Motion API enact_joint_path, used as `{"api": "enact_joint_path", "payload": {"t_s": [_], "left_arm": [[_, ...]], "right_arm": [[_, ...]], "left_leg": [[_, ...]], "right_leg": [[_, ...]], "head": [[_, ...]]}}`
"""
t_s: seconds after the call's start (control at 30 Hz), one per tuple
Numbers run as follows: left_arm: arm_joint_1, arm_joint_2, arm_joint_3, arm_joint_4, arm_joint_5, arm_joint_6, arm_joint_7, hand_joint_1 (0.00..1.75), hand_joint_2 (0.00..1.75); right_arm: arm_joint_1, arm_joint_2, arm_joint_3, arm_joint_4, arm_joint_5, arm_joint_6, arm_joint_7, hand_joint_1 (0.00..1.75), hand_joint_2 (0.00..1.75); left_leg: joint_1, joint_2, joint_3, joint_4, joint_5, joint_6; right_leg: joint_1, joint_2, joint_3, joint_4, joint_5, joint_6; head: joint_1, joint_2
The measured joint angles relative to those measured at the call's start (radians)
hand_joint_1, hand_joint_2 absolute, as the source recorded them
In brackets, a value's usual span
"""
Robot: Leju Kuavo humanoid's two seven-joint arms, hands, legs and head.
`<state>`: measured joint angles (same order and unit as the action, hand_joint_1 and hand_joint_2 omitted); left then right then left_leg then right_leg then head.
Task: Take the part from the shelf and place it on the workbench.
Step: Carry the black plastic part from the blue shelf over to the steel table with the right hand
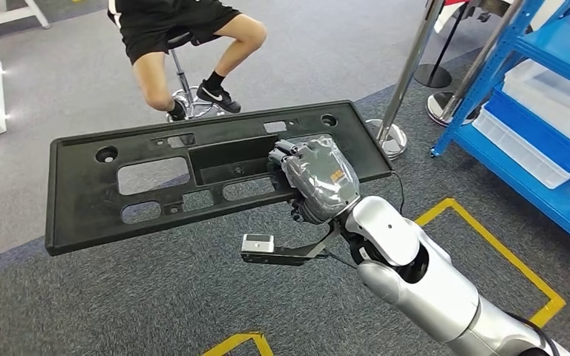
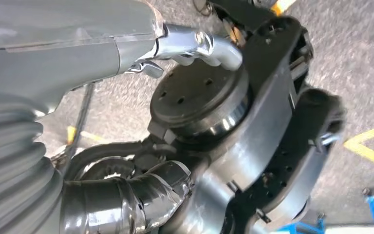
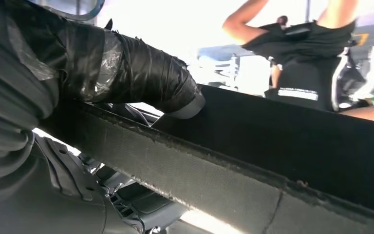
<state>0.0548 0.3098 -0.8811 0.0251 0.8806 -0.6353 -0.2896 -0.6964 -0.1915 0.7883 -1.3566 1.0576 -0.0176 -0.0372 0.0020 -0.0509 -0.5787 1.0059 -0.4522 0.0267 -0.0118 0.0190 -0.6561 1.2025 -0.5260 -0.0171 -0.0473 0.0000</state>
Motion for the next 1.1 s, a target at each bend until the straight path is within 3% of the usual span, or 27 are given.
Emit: {"api": "enact_joint_path", "payload": {"t_s": [0.07, 0.1, 0.17, 0.2, 0.27, 0.33, 0.4, 0.43, 0.5, 0.57, 0.63, 0.7, 0.77, 0.83, 0.9, 0.93, 0.97, 1.0, 1.07, 1.1], "left_arm": [[-0.007, -0.043, 0.001, -0.001, -0.023, 0.065, -0.025, 0.00, 1.75], [-0.011, -0.068, 0.001, -0.001, -0.029, 0.097, -0.031, 0.00, 1.75], [-0.016, -0.108, 0.003, -0.001, -0.034, 0.130, -0.032, 0.00, 1.75], [-0.016, -0.119, 0.004, -0.001, -0.035, 0.134, -0.031, 0.00, 1.75], [-0.016, -0.132, 0.008, 0.000, -0.037, 0.131, -0.029, 0.00, 1.75], [-0.019, -0.135, 0.010, 0.000, -0.036, 0.123, -0.028, 0.00, 1.75], [-0.022, -0.135, 0.011, 0.000, -0.038, 0.120, -0.031, 0.00, 1.75], [-0.023, -0.136, 0.012, 0.000, -0.039, 0.120, -0.033, 0.00, 1.75], [-0.021, -0.138, 0.012, 0.000, -0.045, 0.124, -0.035, 0.00, 1.75], [-0.018, -0.140, 0.012, 0.000, -0.047, 0.128, -0.033, 0.00, 1.75], [-0.017, -0.141, 0.012, 0.000, -0.045, 0.129, -0.031, 0.00, 1.75], [-0.016, -0.142, 0.012, 0.000, -0.043, 0.128, -0.031, 0.00, 1.75], [-0.017, -0.144, 0.012, 0.000, -0.042, 0.127, -0.032, 0.00, 1.75], [-0.022, -0.147, 0.012, 0.000, -0.042, 0.126, -0.031, 0.00, 1.75], [-0.025, -0.150, 0.013, 0.000, -0.040, 0.125, -0.027, 0.00, 1.75], [-0.025, -0.151, 0.013, 0.000, -0.039, 0.123, -0.024, 0.00, 1.75], [-0.026, -0.152, 0.013, 0.000, -0.037, 0.122, -0.021, 0.00, 1.75], [-0.027, -0.152, 0.013, 0.000, -0.036, 0.120, -0.019, 0.00, 1.75], [-0.030, -0.155, 0.014, 0.000, -0.034, 0.118, -0.014, 0.00, 1.75], [-0.031, -0.156, 0.015, 0.000, -0.033, 0.118, -0.009, 0.00, 1.75]], "right_arm": [[0.001, -0.002, -0.006, -0.002, 0.006, 0.000, 0.013, 1.75, 1.75], [0.002, -0.003, -0.010, -0.003, 0.010, 0.000, 0.019, 1.75, 1.75], [0.005, -0.004, -0.015, -0.006, 0.015, 0.000, 0.025, 1.75, 1.75], [0.006, -0.004, -0.016, -0.008, 0.018, 0.001, 0.026, 1.75, 1.75], [0.005, -0.003, -0.018, -0.014, 0.021, 0.001, 0.027, 1.75, 1.75], [0.005, -0.003, -0.022, -0.017, 0.022, 0.001, 0.028, 1.75, 1.75], [0.006, -0.003, -0.024, -0.018, 0.022, 0.002, 0.029, 1.75, 1.75], [0.007, -0.003, -0.024, -0.018, 0.022, 0.003, 0.029, 1.75, 1.75], [0.007, -0.003, -0.025, -0.018, 0.023, 0.003, 0.029, 1.75, 1.75], [0.006, -0.003, -0.026, -0.018, 0.023, 0.003, 0.029, 1.75, 1.75], [0.006, -0.003, -0.027, -0.018, 0.023, 0.003, 0.029, 1.75, 1.75], [0.006, -0.002, -0.027, -0.018, 0.023, 0.004, 0.029, 1.75, 1.75], [0.005, -0.002, -0.029, -0.020, 0.024, 0.004, 0.029, 1.75, 1.75], [0.007, -0.002, -0.030, -0.020, 0.025, 0.004, 0.029, 1.75, 1.75], [0.009, -0.002, -0.031, -0.020, 0.029, 0.007, 0.028, 1.75, 1.75], [0.010, -0.003, -0.031, -0.019, 0.032, 0.009, 0.027, 1.75, 1.75], [0.009, -0.003, -0.031, -0.019, 0.034, 0.010, 0.027, 1.75, 1.75], [0.008, -0.003, -0.031, -0.019, 0.035, 0.011, 0.027, 1.75, 1.75], [0.005, -0.004, -0.031, -0.019, 0.037, 0.012, 0.027, 1.75, 1.75], [0.003, -0.004, -0.031, -0.019, 0.038, 0.013, 0.026, 1.75, 1.75]], "left_leg": [[-0.001, -0.026, -0.014, 0.014, 0.002, -0.006], [0.000, -0.038, -0.022, 0.019, 0.005, -0.011], [0.002, -0.064, -0.033, 0.016, 0.013, -0.023], [0.003, -0.061, -0.036, 0.017, 0.014, -0.028], [0.002, -0.017, -0.056, 0.057, -0.013, -0.038], [0.005, 0.029, -0.107, 0.168, -0.073, -0.048], [0.008, 0.033, -0.149, 0.265, -0.107, -0.056], [0.008, 0.034, -0.148, 0.268, -0.098, -0.059], [0.010, 0.049, -0.089, 0.164, -0.039, -0.061], [0.003, 0.084, -0.026, 0.044, -0.001, -0.055], [-0.006, 0.093, -0.012, 0.009, 0.000, -0.040], [-0.007, 0.071, -0.015, 0.004, 0.006, -0.022], [-0.005, 0.052, -0.014, -0.002, 0.012, -0.007], [-0.005, 0.034, -0.015, -0.004, 0.015, 0.002], [-0.008, 0.011, -0.018, -0.002, 0.016, 0.006], [-0.009, -0.003, -0.019, 0.000, 0.016, 0.007], [-0.010, -0.017, -0.019, 0.003, 0.016, 0.007], [-0.011, -0.031, -0.020, 0.006, 0.016, 0.007], [-0.011, -0.057, -0.024, 0.013, 0.015, 0.005], [-0.009, -0.069, -0.028, 0.015, 0.017, 0.001]], "right_leg": [[-0.003, 0.039, 0.061, -0.113, 0.031, -0.003], [-0.003, 0.052, 0.073, -0.138, 0.031, -0.002], [-0.003, 0.041, 0.074, -0.148, 0.031, -0.005], [-0.005, 0.030, 0.077, -0.156, 0.035, -0.009], [-0.009, 0.005, 0.085, -0.173, 0.045, -0.018], [-0.007, -0.022, 0.088, -0.179, 0.048, -0.022], [-0.005, -0.051, 0.086, -0.178, 0.048, -0.022], [-0.004, -0.065, 0.086, -0.178, 0.047, -0.022], [-0.003, -0.089, 0.087, -0.176, 0.045, -0.018], [0.002, -0.107, 0.088, -0.173, 0.040, -0.010], [0.007, -0.123, 0.086, -0.170, 0.038, -0.002], [0.004, -0.134, 0.086, -0.167, 0.034, 0.008], [-0.001, -0.096, 0.072, -0.130, 0.006, 0.017], [-0.002, -0.041, 0.020, -0.018, -0.053, 0.019], [0.001, -0.023, -0.040, 0.100, -0.093, 0.016], [0.003, -0.021, -0.051, 0.116, -0.086, 0.013], [0.005, -0.017, -0.043, 0.092, -0.060, 0.009], [0.007, -0.006, -0.018, 0.036, -0.022, 0.002], [0.008, 0.040, 0.037, -0.091, 0.036, -0.009], [0.007, 0.058, 0.054, -0.129, 0.048, -0.011]], "head": [[-0.001, 0.000], [-0.001, 0.000], [0.000, 0.000], [0.000, 0.000], [-0.002, 0.000], [-0.005, 0.000], [-0.005, 0.000], [-0.005, 0.000], [-0.005, 0.000], [-0.005, 0.000], [-0.004, 0.000], [-0.004, 0.000], [-0.004, 0.000], [-0.003, 0.000], [-0.003, 0.000], [-0.003, 0.000], [-0.003, 0.000], [-0.003, 0.000], [-0.004, 0.000], [-0.004, 0.000]]}}
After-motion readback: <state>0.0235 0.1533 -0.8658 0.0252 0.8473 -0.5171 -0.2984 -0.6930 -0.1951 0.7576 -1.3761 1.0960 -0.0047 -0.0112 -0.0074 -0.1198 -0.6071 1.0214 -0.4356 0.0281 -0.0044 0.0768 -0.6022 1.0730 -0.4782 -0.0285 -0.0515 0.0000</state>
